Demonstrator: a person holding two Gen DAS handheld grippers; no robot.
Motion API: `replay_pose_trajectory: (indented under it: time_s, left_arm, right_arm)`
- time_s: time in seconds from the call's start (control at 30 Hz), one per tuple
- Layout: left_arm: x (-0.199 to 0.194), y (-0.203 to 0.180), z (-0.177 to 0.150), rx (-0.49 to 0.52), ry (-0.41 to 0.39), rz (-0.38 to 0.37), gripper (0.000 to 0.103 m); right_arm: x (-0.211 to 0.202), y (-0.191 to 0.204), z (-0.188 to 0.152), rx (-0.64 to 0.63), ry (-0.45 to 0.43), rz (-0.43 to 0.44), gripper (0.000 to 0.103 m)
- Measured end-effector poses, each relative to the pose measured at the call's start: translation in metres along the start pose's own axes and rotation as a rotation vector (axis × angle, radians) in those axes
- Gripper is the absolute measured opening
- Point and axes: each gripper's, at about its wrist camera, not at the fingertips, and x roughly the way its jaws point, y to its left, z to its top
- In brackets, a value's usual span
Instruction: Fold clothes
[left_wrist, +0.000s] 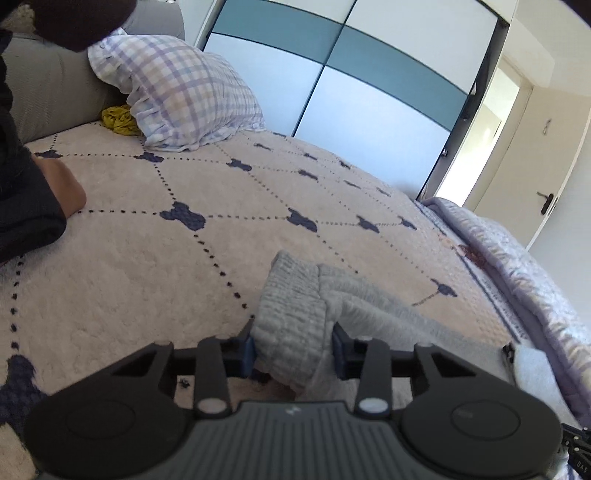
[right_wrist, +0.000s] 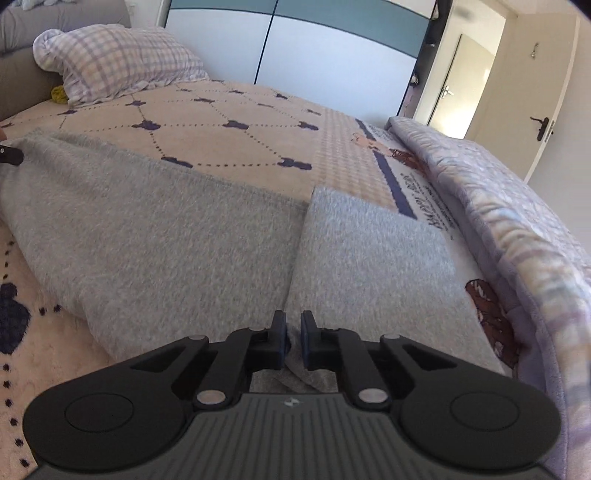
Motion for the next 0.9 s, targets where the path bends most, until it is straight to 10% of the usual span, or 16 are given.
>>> replay_pose_trajectory:
  time_s: [0.37,0.53,0.7,0.9]
  left_arm:
    - [-0.136,0.031,0.062,-0.02,-0.271,-0.03,0.027]
    - [-0.157,0.046,0.04,0.094,-0.186,-0.011,0.027]
    - [-0.152,0.059,0.005,0.106,-0.118,-0.04,0.032]
    - [-0.12,0.078,-0.002,-0.077,-0.043,-0.016,0.088]
  right_arm:
    - [-0.131,-0.093,0.039,0.184,-0.259,-0.148,0.002]
    - [-0.146,-0.154,0.009,0.326,-0.231,-0.298,0.0]
    - [-0.115,-0.135,-0.028,0.273,-0.101,-0.163,0.006]
    - [-0.096,-0.043,-0.013,0.071,-0.114,0.092,0.057]
